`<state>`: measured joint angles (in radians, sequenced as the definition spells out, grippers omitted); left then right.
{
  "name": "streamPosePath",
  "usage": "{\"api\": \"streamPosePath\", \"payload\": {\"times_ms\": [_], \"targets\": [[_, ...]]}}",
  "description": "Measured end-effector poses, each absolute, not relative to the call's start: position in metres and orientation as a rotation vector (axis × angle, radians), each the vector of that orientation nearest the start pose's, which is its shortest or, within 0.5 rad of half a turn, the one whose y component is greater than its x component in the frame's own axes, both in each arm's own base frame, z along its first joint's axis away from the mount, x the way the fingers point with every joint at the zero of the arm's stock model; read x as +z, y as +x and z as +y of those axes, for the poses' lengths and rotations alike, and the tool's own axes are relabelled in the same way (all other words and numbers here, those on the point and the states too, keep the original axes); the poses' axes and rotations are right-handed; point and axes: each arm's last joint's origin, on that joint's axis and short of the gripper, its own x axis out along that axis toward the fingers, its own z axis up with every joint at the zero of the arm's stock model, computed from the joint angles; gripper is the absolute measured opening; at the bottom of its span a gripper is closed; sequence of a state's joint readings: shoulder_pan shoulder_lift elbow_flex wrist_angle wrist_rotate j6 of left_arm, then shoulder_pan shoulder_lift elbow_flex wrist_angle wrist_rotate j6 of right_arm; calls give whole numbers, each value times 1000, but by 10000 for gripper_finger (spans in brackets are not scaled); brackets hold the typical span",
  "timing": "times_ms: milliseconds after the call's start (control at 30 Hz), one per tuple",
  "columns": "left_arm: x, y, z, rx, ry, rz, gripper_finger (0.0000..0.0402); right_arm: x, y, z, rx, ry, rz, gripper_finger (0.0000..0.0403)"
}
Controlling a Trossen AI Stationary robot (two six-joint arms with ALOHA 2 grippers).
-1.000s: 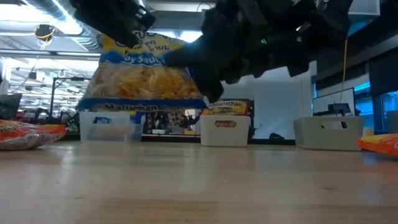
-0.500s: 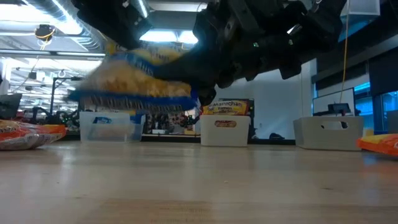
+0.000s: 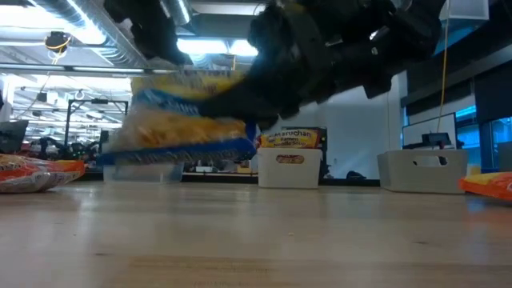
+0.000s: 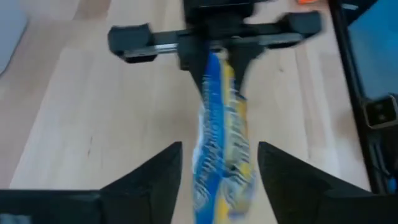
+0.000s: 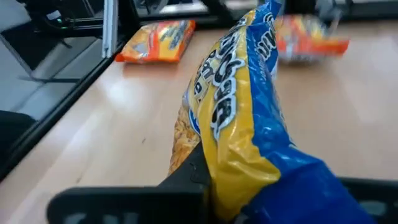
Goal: Sort Maruchan noodles
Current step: Put the blue noodle pack into the transparent bin
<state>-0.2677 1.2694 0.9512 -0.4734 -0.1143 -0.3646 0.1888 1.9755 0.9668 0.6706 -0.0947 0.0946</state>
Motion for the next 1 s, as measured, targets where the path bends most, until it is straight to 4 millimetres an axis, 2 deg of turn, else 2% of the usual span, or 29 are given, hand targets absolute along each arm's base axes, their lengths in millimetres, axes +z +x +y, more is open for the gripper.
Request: {"api": "streamPosePath", "payload": {"times_ms": [233,400,567,733,1000], "targets": [[249,266,-64,-7,-278,871,246,154,401,98,220,-132,407,28],[244,269,-68,-125,-354,924,260,163,407,103,212,-201,458,22],[246,269,-73,-219,-392,932,262,166,410,102,205,-206,471,27],[247,267,-74,-223,-389,930,261,167,410,102,200,-187,463,23],[232,275,-78,-185,-359,971,260,178,417,104,210,-176,433,29]]}}
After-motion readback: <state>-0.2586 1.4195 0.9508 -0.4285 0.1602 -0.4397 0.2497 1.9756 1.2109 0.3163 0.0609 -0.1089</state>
